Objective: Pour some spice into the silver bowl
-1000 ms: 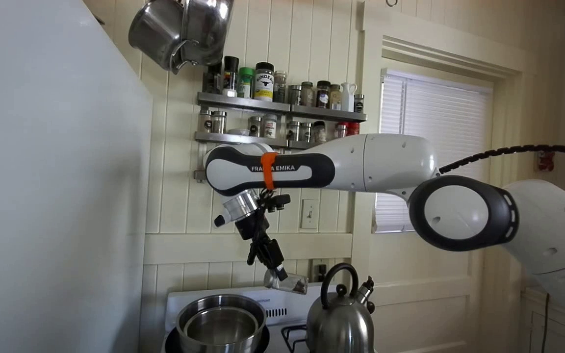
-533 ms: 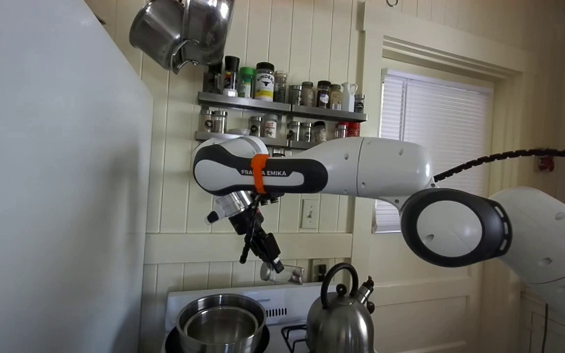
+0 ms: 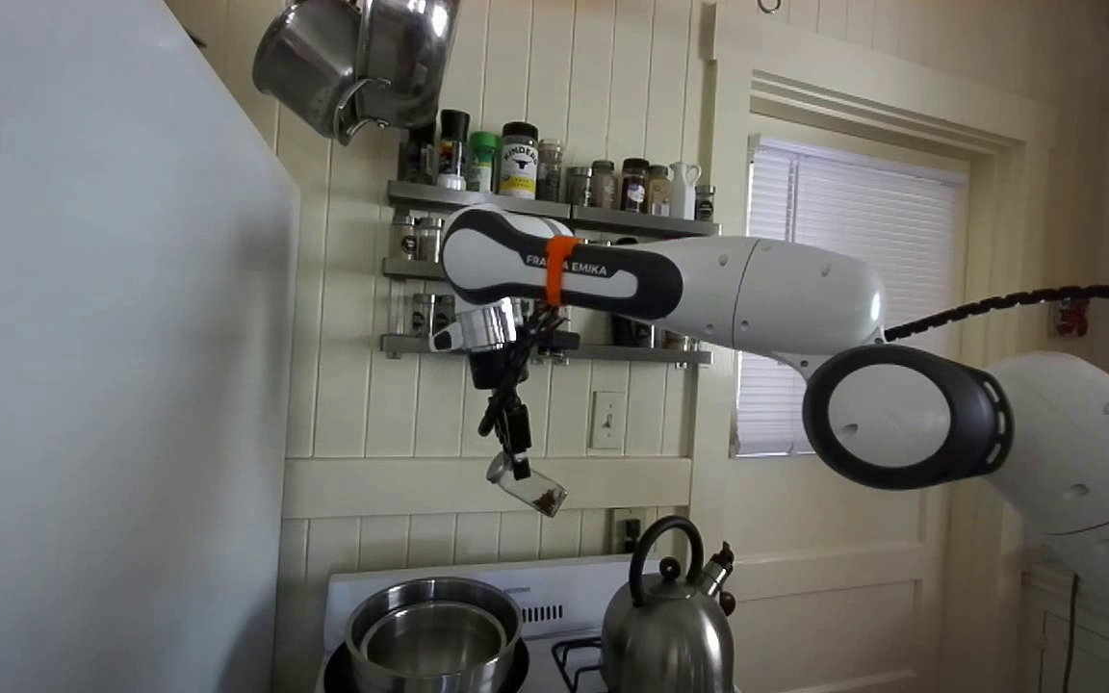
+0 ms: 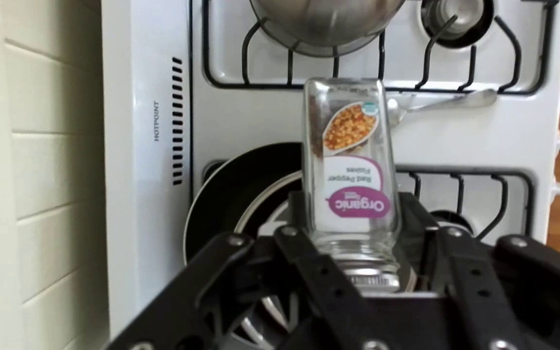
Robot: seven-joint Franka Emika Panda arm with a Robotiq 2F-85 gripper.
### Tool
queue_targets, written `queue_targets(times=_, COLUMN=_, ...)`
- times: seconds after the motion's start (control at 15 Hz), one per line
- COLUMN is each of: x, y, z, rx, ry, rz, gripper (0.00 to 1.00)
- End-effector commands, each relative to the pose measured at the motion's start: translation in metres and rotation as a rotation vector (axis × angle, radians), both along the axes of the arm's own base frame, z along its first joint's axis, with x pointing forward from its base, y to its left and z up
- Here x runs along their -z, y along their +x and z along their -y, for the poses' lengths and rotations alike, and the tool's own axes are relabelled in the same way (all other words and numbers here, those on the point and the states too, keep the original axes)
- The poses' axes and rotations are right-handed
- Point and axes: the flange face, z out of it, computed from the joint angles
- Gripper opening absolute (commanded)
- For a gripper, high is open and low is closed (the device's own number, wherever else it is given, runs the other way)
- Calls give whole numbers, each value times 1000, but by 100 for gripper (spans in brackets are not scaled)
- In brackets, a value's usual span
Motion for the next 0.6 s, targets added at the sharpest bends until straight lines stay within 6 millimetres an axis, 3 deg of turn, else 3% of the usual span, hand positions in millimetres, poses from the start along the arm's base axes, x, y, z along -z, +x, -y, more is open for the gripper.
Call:
queue_targets(times=0.0, x=-36, y=-3, z=-2, rx=97, ry=140, rz=98, gripper=23)
queue_targets(times=0.53, x=-112, y=0, z=-13, rx=278, ry=398, rz=457, gripper=23)
